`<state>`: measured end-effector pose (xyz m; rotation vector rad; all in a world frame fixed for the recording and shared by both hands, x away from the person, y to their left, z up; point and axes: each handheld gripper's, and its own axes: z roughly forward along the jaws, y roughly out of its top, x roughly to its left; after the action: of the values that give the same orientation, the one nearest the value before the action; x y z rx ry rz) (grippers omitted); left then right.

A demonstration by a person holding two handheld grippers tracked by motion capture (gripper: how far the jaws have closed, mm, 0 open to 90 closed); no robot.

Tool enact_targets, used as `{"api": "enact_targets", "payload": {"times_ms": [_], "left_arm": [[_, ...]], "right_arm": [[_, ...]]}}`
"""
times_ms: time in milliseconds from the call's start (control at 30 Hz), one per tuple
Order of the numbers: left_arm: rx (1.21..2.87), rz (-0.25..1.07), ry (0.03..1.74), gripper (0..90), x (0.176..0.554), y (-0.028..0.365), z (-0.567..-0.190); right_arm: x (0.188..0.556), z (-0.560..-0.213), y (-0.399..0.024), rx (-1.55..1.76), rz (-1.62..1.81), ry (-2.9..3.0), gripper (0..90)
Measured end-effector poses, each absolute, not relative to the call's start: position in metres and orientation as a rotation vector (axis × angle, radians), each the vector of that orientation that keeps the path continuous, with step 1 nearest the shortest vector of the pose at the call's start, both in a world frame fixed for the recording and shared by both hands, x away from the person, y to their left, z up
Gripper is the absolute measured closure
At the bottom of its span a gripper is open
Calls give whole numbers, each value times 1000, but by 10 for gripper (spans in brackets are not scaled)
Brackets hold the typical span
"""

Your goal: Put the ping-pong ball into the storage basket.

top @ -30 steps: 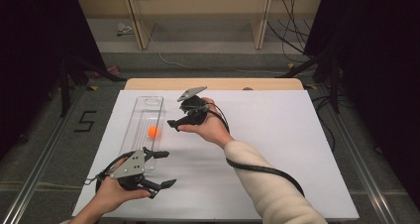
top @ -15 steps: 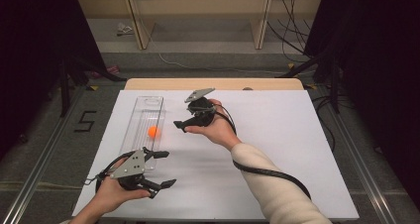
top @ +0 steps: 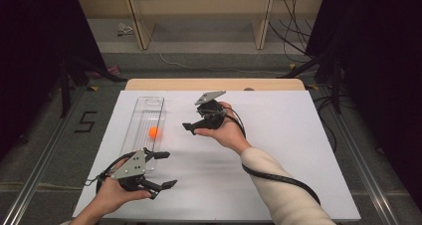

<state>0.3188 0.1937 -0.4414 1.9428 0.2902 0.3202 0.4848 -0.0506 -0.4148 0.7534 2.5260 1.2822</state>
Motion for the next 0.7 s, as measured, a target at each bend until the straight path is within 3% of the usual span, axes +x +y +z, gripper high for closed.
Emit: {"api": "enact_targets", "payload": {"times_ms": [700], "left_arm": [[1947,323,291,163,319,194,-442]], "right_arm": [[477,-419,-94,823,1273,2489,165]]}}
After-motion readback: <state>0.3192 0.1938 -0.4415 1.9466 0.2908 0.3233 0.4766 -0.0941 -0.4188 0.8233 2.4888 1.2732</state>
